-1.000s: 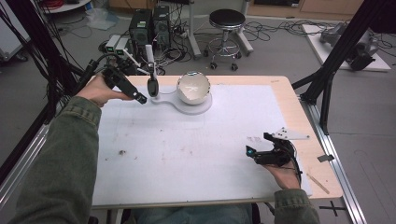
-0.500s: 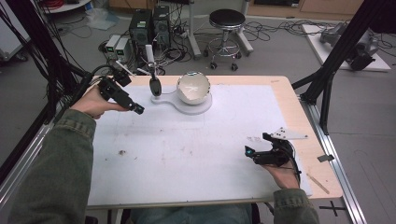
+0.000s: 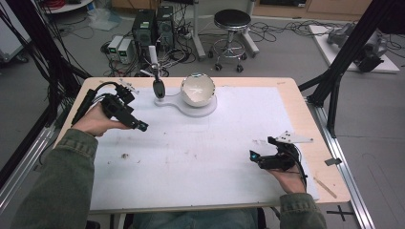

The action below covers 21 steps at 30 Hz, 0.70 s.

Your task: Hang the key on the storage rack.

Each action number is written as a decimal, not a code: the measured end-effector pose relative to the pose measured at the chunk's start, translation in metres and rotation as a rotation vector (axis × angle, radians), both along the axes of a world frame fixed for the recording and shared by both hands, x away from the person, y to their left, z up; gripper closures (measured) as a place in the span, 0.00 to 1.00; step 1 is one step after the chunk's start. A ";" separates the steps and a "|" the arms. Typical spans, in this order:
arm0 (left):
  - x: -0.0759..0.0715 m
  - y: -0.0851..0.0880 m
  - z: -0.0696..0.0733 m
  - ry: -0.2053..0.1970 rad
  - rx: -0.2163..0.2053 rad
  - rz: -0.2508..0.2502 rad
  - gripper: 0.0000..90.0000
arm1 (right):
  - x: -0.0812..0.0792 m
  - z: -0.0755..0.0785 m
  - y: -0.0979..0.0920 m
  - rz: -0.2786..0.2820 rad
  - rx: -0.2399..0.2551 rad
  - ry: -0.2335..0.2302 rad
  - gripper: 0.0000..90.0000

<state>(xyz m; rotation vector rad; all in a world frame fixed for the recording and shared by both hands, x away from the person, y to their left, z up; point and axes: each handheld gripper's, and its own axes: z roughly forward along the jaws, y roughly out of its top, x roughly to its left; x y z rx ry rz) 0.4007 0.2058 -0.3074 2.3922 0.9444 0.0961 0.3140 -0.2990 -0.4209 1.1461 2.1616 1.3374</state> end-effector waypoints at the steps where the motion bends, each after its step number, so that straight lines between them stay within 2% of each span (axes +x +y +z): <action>1: -0.001 0.001 -0.001 -0.004 -0.003 0.001 0.02 | 0.000 0.000 0.000 0.000 0.000 0.003 0.01; 7: -0.011 0.010 -0.010 -0.022 -0.042 0.003 0.02 | -0.001 0.000 0.000 0.003 0.000 0.000 0.01; 11: -0.017 0.019 -0.019 -0.030 -0.063 0.023 0.02 | -0.001 0.001 -0.001 -0.004 0.007 -0.004 0.01; 15: -0.025 0.027 -0.028 -0.058 -0.089 0.038 0.02 | -0.001 0.001 -0.001 -0.001 0.007 0.000 0.01; 21: -0.037 0.036 -0.043 -0.056 -0.131 0.048 0.02 | -0.002 0.002 -0.002 -0.006 0.012 -0.010 0.01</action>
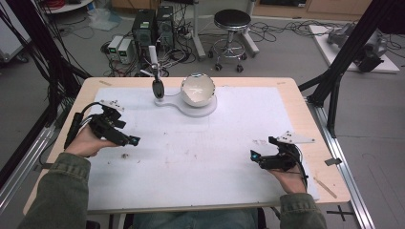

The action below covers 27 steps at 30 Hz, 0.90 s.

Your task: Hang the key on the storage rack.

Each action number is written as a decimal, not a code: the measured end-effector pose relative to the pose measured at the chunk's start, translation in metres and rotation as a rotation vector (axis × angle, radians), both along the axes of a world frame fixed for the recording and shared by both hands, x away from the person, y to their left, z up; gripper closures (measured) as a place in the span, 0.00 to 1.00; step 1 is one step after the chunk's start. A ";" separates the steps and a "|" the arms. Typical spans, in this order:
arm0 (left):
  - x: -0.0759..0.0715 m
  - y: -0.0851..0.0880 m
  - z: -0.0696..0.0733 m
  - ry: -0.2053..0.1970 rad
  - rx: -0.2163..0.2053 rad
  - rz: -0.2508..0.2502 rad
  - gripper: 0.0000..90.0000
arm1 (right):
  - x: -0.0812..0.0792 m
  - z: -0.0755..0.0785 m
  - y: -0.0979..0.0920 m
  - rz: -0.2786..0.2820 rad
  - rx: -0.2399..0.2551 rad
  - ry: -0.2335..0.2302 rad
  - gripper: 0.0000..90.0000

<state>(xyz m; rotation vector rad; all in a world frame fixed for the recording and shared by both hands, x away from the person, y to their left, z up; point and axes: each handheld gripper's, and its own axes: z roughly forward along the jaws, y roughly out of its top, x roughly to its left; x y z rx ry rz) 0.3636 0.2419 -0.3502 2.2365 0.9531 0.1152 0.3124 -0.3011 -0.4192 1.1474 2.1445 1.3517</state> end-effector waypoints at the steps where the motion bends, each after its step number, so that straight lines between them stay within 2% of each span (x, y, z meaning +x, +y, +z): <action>1: -0.002 0.001 -0.002 0.002 0.000 0.001 0.02 | 0.000 0.000 0.000 0.000 -0.001 0.001 0.01; 6: -0.014 0.010 -0.016 -0.025 -0.027 0.000 0.02 | 0.000 0.000 0.001 0.004 -0.007 0.001 0.01; 8: -0.020 0.011 -0.021 -0.047 -0.012 -0.006 0.02 | 0.000 0.000 0.001 0.001 -0.007 0.003 0.01; 10: -0.027 0.013 -0.025 -0.070 -0.021 -0.014 0.02 | 0.000 0.000 0.000 0.001 -0.007 -0.001 0.01; 15: -0.042 0.017 -0.034 -0.114 -0.011 -0.011 0.02 | 0.000 0.000 0.001 0.002 -0.009 0.001 0.01; 18: -0.047 0.022 -0.040 -0.124 -0.025 0.007 0.02 | 0.000 0.000 0.001 0.001 -0.009 0.001 0.01; 22: -0.054 0.030 -0.047 -0.158 -0.049 0.037 0.02 | -0.001 0.000 0.001 0.001 -0.010 0.001 0.01; 25: -0.061 0.034 -0.050 -0.198 -0.086 0.057 0.02 | 0.000 0.000 0.000 0.000 -0.008 -0.002 0.01; 27: -0.066 0.037 -0.052 -0.221 -0.093 0.074 0.02 | 0.000 0.000 0.000 0.000 -0.009 0.000 0.01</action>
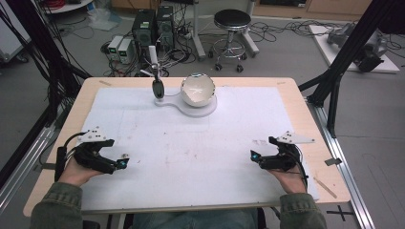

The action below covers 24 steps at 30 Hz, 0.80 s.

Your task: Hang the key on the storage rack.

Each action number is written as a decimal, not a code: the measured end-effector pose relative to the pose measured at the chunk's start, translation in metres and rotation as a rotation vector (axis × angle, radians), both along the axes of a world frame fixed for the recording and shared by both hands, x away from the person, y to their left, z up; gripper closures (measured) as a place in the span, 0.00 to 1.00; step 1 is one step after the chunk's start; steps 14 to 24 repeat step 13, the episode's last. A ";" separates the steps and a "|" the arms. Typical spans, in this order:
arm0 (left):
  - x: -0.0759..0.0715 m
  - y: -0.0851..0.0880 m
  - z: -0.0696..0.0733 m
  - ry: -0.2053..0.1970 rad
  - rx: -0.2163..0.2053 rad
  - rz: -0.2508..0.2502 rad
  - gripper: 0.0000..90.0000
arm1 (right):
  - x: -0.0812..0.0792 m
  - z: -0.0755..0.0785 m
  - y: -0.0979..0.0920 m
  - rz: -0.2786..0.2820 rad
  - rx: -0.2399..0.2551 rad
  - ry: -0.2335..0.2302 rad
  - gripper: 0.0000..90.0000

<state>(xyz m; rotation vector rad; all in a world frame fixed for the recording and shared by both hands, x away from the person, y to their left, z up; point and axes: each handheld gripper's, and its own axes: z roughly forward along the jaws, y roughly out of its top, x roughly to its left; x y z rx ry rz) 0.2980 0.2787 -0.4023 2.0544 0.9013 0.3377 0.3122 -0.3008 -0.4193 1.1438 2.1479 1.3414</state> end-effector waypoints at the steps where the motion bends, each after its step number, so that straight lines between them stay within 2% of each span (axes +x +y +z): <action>1: -0.002 0.002 -0.001 -0.011 0.002 0.010 0.02 | 0.000 0.000 0.000 0.000 -0.001 0.000 0.01; 4: -0.009 0.007 -0.005 -0.042 -0.024 0.043 0.02 | 0.000 0.000 0.000 0.000 -0.001 0.000 0.01; 7: -0.015 0.012 -0.009 -0.057 -0.029 0.080 0.02 | 0.000 0.000 0.000 0.000 0.000 -0.003 0.01; 11: -0.019 0.017 -0.010 -0.072 -0.042 0.104 0.02 | 0.001 0.000 0.000 0.000 0.001 0.000 0.01; 13: -0.020 0.018 -0.009 -0.085 -0.052 0.112 0.02 | 0.001 0.000 0.000 0.000 0.001 -0.001 0.01; 24: -0.020 0.018 -0.009 -0.085 -0.052 0.112 0.02 | 0.001 0.000 0.000 0.000 0.001 -0.001 0.01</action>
